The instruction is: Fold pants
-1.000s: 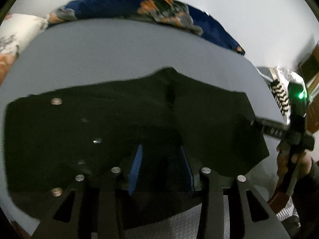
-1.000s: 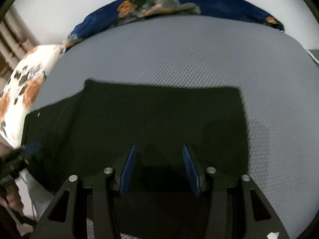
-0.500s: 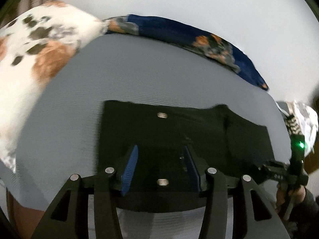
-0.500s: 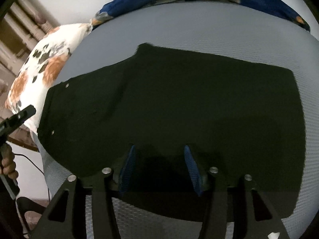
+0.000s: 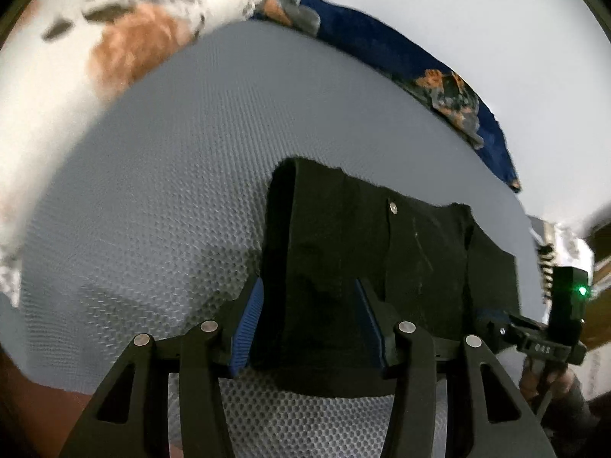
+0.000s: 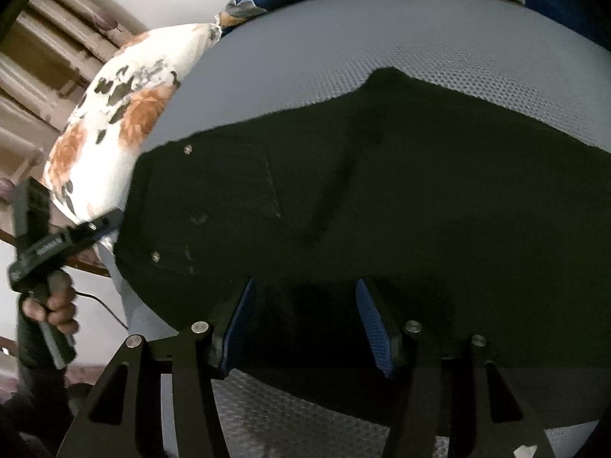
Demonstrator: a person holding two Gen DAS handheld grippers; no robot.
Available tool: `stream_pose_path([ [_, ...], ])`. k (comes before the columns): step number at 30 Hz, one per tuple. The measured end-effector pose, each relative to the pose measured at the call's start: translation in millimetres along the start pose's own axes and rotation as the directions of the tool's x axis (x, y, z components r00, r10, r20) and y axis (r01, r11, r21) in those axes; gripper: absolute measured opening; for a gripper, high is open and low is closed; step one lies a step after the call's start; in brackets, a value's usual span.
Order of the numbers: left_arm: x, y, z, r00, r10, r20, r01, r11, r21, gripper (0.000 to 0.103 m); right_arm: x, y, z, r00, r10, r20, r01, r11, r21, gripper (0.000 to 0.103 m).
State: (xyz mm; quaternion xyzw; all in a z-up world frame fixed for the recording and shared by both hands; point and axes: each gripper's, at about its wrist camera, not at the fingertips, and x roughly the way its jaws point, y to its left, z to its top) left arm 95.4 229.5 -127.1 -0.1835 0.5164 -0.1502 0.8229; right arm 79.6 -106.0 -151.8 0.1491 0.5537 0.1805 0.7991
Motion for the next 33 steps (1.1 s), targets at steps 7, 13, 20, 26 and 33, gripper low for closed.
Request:
stream_pose_path([
  [7, 22.6, 39.1, 12.4, 0.98, -0.175, -0.099, 0.164, 0.981, -0.107, 0.05, -21.1, 5.9, 17.5, 0.999, 0.002, 0.051, -0.003, 1.0, 0.017, 0.054],
  [13, 40.4, 54.4, 24.3, 0.942, -0.286, -0.177, 0.267, 0.956, -0.123, 0.05, -35.5, 4.9, 35.4, 0.995, -0.039, 0.093, 0.033, 0.997, 0.063, 0.054],
  [20, 56.3, 58.4, 42.3, 0.887, -0.397, -0.236, 0.379, 0.918, -0.12, 0.05, -34.0, -1.9, 47.9, 0.993, -0.07, 0.091, 0.059, 0.991, 0.123, 0.055],
  [26, 71.7, 55.9, 56.0, 0.836, -0.483, -0.259, 0.462, 0.875, -0.143, 0.05, -29.9, -4.1, 54.2, 0.992, -0.081, 0.093, 0.066, 0.987, 0.15, 0.055],
  [33, 72.1, 29.7, 47.8, 0.88, -0.432, -0.2, 0.432, 0.901, -0.044, 0.048, -32.0, -9.8, 54.8, 0.991, -0.08, 0.109, 0.061, 0.985, 0.164, 0.055],
])
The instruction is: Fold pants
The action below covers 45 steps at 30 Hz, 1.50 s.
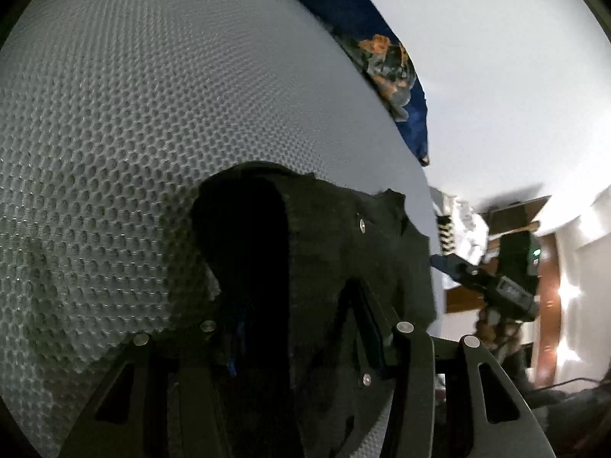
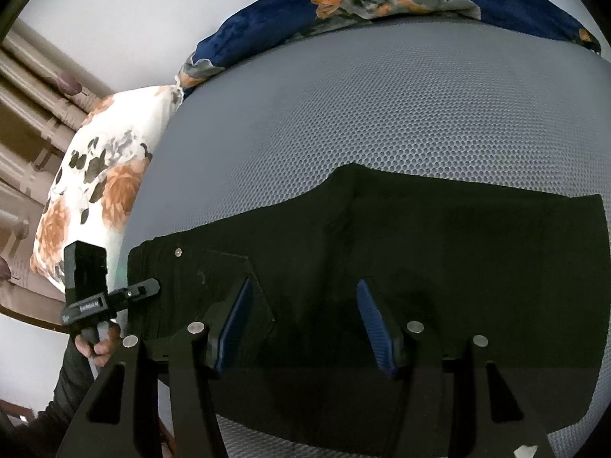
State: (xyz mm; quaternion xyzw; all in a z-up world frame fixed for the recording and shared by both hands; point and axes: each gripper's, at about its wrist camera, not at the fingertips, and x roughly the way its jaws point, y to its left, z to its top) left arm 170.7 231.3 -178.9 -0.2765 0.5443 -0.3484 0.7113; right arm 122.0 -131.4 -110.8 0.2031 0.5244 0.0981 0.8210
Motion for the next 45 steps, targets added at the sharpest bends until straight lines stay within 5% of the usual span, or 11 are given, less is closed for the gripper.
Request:
stream_pose_path([
  [7, -4.6, -27.7, -13.9, 0.985, 0.168, 0.041, -0.166, 0.985, -0.042, 0.034, -17.7, -15.9, -2.9, 0.999, 0.013, 0.051, -0.014, 1.0, 0.021, 0.055],
  [19, 0.4, -149.0, -24.8, 0.975, 0.181, 0.127, -0.17, 0.981, -0.091, 0.024, -77.1, -83.6, -16.7, 0.979, 0.045, 0.199, -0.066, 0.993, 0.097, 0.055],
  [23, 23.0, -191.4, -20.0, 0.974, 0.176, 0.146, -0.158, 0.979, -0.127, 0.024, -101.5, -115.0, -24.4, 0.968, 0.027, 0.25, -0.06, 0.99, 0.125, 0.057],
  [33, 112.5, -275.0, -8.4, 0.974, 0.19, 0.123, -0.186, 0.982, -0.039, 0.024, -139.7, -172.3, -47.0, 0.943, -0.073, 0.324, 0.001, 0.976, 0.217, 0.057],
  [45, 190.6, -285.8, -16.5, 0.975, 0.209, 0.077, -0.211, 0.977, 0.014, 0.025, -149.7, -197.2, -52.1, 0.929, -0.057, 0.365, -0.038, 0.968, 0.248, 0.057],
])
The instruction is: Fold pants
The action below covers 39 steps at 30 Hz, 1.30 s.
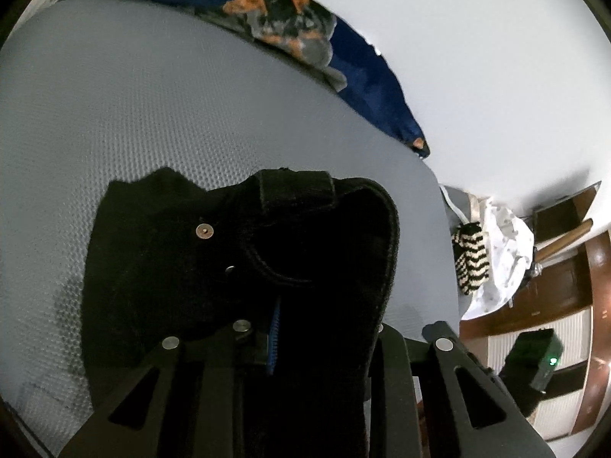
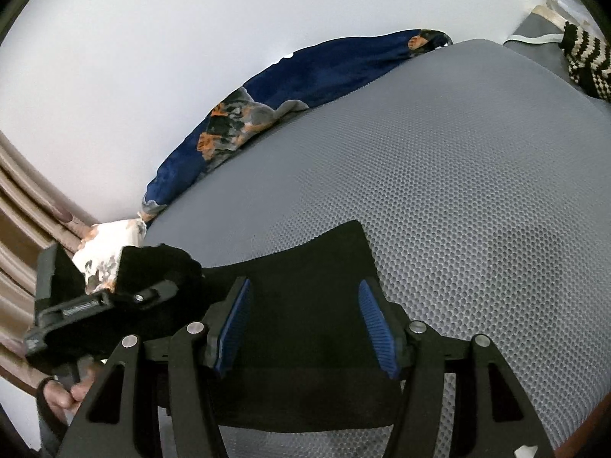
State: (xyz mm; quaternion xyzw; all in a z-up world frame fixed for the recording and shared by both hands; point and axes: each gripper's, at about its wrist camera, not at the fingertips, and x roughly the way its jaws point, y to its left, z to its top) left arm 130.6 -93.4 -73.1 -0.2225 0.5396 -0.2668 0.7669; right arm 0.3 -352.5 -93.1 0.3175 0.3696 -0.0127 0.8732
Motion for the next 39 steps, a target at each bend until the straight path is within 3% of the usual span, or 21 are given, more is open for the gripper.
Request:
stream_pose_path([
  [3, 8.0, -3.0, -3.1, 1.0, 0.017, -0.024, -0.017, 0.999, 0.033, 0.027, -0.3, -2.1, 0.0, 1.0, 0.003, -0.001, -0.003, 1.0, 0.004, 0.057],
  [5, 11.0, -6.7, -6.1, 0.999, 0.026, -0.035, -0.024, 0.998, 0.06, 0.035, -1.7, -4.8, -0.3, 1.0, 0.006, 0.0, -0.006, 1.0, 0.014, 0.057],
  [7, 9.8, -9.1, -9.0, 0.999, 0.018, -0.04, -0.015, 0.996, 0.086, 0.053, -1.4, -7.1, 0.0, 1.0, 0.005, 0.0, -0.005, 1.0, 0.019, 0.057],
  [10, 1.1, -14.1, -11.5, 0.999, -0.04, -0.037, 0.044, 0.993, 0.108, 0.063, 1.8, -10.0, -0.6, 1.0, 0.005, -0.01, -0.005, 1.0, 0.029, 0.057],
  [14, -17.9, -12.9, -10.6, 1.0, -0.003, 0.028, -0.002, 0.987, 0.164, 0.064, 9.4, -11.9, -4.9, 0.999, 0.019, -0.039, -0.018, 0.999, 0.029, 0.057],
  [18, -37.7, 11.0, -10.5, 0.991, 0.101, 0.09, -0.115, 0.98, 0.162, 0.064, 26.6, -14.1, -9.8, 0.986, 0.105, -0.126, -0.099, 0.994, 0.051, 0.057],
  [26, -59.5, 76.8, -15.9, 0.959, 0.252, 0.13, -0.262, 0.963, 0.068, 0.064, 79.9, -13.8, -8.6, 0.924, 0.207, -0.32, -0.21, 0.977, 0.026, 0.057],
  [31, -63.7, 104.0, -20.0, 0.948, 0.297, 0.11, -0.301, 0.954, 0.017, 0.064, 105.4, -12.0, -0.4, 0.905, 0.174, -0.389, -0.203, 0.979, -0.033, 0.057],
  [39, -61.8, 122.4, -25.1, 0.945, 0.319, 0.071, -0.316, 0.948, -0.049, 0.064, 139.2, -12.4, 13.5, 0.868, 0.297, -0.398, -0.314, 0.949, 0.023, 0.057],
])
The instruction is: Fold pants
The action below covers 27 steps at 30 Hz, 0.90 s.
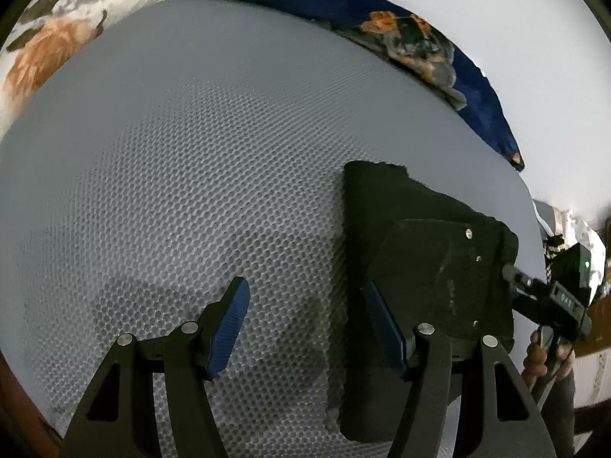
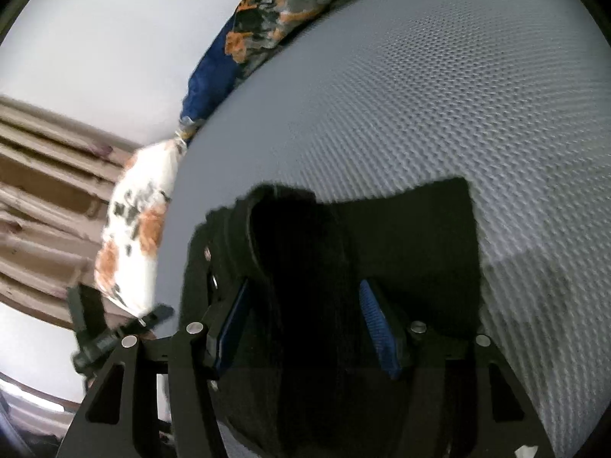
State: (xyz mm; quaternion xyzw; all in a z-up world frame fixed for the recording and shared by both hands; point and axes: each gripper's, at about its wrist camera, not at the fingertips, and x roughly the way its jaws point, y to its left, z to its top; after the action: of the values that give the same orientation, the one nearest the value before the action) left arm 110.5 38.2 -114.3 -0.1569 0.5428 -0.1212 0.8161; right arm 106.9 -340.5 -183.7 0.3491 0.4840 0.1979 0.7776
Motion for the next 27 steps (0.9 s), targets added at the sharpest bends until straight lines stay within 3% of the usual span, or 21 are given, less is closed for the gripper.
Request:
stream_pose_path([
  [2, 2.7, 0.3, -0.9, 1.0, -0.003, -0.009, 0.002, 1.0, -0.005, 0.064, 5.2, 1.5, 5.3, 1.0, 0.03, -0.004, -0.03, 1.0, -0.007, 0.053],
  [6, 7.5, -5.1, -1.1, 1.0, -0.004, -0.019, 0.005, 1.0, 0.01, 0.064, 11.7, 5.9, 9.8, 0.998, 0.068, -0.017, -0.068, 0.998, 0.009, 0.02],
  [9, 11.3, -11.2, 0.4, 1.0, -0.012, -0.023, 0.013, 1.0, 0.02, 0.064, 1.5, 19.3, 5.4, 0.998, 0.058, 0.018, -0.059, 0.998, 0.005, 0.012],
  [16, 9.8, -32.8, 12.7, 0.999, -0.043, -0.004, 0.043, 0.997, 0.066, 0.064, -55.1, 57.3, -8.2, 0.988, 0.017, 0.152, -0.011, 0.999, -0.037, 0.01],
  [19, 9.9, -45.3, 18.0, 0.998, -0.057, 0.007, 0.056, 0.994, 0.091, 0.064, -74.9, 42.8, -12.4, 0.978, -0.044, 0.205, 0.045, 0.999, 0.001, 0.01],
  [24, 19.6, -64.9, 21.5, 0.999, -0.042, 0.016, 0.039, 0.988, 0.151, 0.064, -65.0, -14.2, -27.2, 0.972, -0.161, 0.172, 0.136, 0.979, 0.15, 0.01],
  [27, 32.6, -72.2, 21.5, 1.0, -0.022, -0.001, 0.021, 0.984, 0.177, 0.064, -58.3, -31.5, -29.9, 0.974, -0.144, 0.173, 0.108, 0.973, 0.206, 0.013],
])
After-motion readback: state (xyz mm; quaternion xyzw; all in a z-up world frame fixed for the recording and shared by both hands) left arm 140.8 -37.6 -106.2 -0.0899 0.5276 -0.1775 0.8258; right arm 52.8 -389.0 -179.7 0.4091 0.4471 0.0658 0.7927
